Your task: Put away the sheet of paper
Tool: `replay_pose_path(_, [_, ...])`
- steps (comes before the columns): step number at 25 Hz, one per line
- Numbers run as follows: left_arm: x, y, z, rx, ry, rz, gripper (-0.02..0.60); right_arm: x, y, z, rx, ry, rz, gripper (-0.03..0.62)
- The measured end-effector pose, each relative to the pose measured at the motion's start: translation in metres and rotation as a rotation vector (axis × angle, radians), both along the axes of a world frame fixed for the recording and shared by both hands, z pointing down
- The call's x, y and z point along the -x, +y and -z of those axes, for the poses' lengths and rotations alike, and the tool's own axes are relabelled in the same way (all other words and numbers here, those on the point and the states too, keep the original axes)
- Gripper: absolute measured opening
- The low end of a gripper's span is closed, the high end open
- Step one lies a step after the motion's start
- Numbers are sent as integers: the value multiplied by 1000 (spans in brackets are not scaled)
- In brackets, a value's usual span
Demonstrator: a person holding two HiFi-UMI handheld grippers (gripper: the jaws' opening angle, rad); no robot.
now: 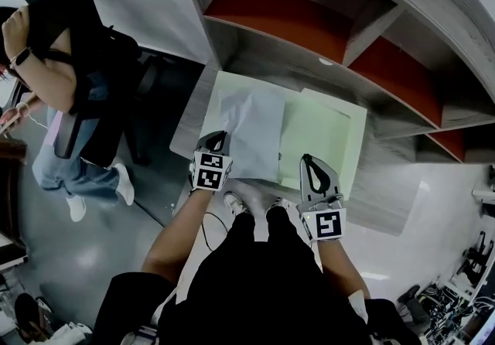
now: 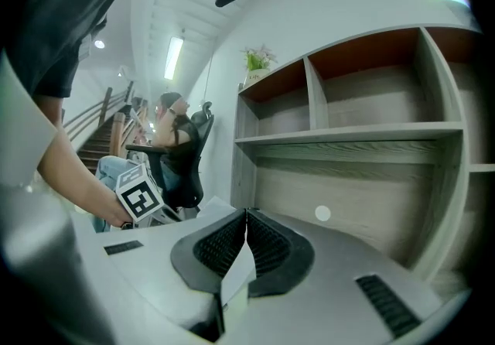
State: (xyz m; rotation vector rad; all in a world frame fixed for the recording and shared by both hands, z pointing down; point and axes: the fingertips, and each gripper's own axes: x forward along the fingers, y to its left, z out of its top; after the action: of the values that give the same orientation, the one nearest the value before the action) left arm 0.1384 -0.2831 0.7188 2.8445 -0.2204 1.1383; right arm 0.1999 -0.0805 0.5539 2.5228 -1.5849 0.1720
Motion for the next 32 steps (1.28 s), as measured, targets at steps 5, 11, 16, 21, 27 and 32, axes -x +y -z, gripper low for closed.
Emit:
replay_pose_path(5, [-16,1,-18,-12,-49,-22,9,-6,6,-11,8,-19,-12,23])
replay_pose_path(11, [-24,9,-28,-4,-123,-13,9,-13,15,-24,60,-43,-24,23])
replay_pose_path(16, [-26,11,-39,10,-198,7,9,-17,22,-32,90,-60,-33,23])
replay_pose_path(21, [-34,14,-44,18,-226,18,9,-23,35,-38,122,-87,-47,23])
replay_pose_path(27, [-44,16,-48,38,-234,42,9,-35,48,-44,117,-95,-64,23])
replay_pose_path(32, [-50,12,-49,38,-240,61,9,-43,54,-47,105,-101,-71,23])
